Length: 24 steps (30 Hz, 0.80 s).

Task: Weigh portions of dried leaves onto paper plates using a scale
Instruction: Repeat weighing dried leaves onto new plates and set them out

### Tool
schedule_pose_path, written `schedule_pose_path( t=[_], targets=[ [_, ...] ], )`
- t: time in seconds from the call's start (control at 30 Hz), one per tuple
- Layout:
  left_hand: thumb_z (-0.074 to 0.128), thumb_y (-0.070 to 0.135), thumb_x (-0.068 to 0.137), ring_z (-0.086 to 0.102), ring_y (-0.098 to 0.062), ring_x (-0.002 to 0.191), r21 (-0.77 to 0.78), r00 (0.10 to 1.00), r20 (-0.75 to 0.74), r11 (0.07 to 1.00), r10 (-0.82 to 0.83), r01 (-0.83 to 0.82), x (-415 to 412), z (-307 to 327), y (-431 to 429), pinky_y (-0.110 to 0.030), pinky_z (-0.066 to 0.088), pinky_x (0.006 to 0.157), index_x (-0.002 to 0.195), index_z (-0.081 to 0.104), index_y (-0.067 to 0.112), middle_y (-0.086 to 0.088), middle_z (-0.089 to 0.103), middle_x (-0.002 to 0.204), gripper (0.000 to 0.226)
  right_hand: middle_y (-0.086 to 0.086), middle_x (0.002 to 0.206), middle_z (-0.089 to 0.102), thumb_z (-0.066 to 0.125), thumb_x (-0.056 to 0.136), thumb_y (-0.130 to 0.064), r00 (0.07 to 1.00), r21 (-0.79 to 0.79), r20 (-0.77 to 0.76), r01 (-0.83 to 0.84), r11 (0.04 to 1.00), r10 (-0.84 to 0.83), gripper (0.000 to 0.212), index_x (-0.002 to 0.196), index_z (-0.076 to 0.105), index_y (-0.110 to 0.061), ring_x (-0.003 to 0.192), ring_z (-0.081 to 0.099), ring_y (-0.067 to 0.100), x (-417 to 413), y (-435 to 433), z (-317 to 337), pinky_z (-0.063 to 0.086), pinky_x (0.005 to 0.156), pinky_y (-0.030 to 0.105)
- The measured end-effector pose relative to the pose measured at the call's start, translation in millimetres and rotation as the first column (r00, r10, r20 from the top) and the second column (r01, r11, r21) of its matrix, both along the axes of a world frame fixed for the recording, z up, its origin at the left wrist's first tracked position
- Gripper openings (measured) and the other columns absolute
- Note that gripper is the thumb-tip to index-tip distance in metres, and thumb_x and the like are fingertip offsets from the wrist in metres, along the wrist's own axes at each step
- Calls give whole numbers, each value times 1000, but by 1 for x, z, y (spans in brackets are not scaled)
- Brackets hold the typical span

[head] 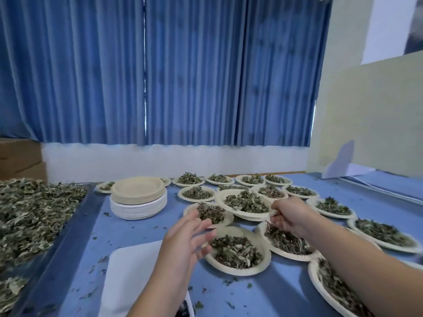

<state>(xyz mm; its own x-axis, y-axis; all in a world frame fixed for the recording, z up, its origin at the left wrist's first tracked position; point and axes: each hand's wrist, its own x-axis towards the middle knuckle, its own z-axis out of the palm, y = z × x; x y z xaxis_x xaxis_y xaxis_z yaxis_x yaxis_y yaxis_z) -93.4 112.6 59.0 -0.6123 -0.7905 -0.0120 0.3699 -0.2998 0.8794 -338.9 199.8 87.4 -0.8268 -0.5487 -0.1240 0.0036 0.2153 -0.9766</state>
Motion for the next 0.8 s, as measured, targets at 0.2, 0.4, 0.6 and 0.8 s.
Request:
schedule_pose_path(
  t=[0.2,0.4,0.6,0.8],
  targets=[
    [55,11,96,71,-22,71,20,999,40,999,28,-29,8,-16,3,-29,53,56,104,65,16,-5,76,84,14,17,51,60,36,96,1,993,116,-22,122,986,-120,18,113,43,1,35,51,17,-16,-16,-25,42,34,19],
    [57,6,91,68,-20,67,22,999,-38,1000,21,-20,7,-16,7,-25,52,52,102,68,11,-7,75,81,16,18,62,60,35,99,-5,992,206,-38,129,970,-124,12,95,45,0,38,55,18,-8,-30,-37,35,34,16],
    [55,5,91,67,-18,67,20,994,-92,998,61,-59,11,-11,0,-25,50,52,100,67,11,-7,72,80,17,9,44,51,46,99,-12,997,279,-52,65,958,-52,11,98,46,-1,43,57,21,-7,-30,-33,59,54,32],
    [51,6,94,66,-15,61,16,988,-76,991,131,-130,16,-12,-5,-29,46,57,98,68,12,-1,71,71,18,14,48,55,44,98,-11,994,371,-104,16,928,25,12,103,43,1,36,50,20,-4,-16,-22,49,46,27]
  ],
)
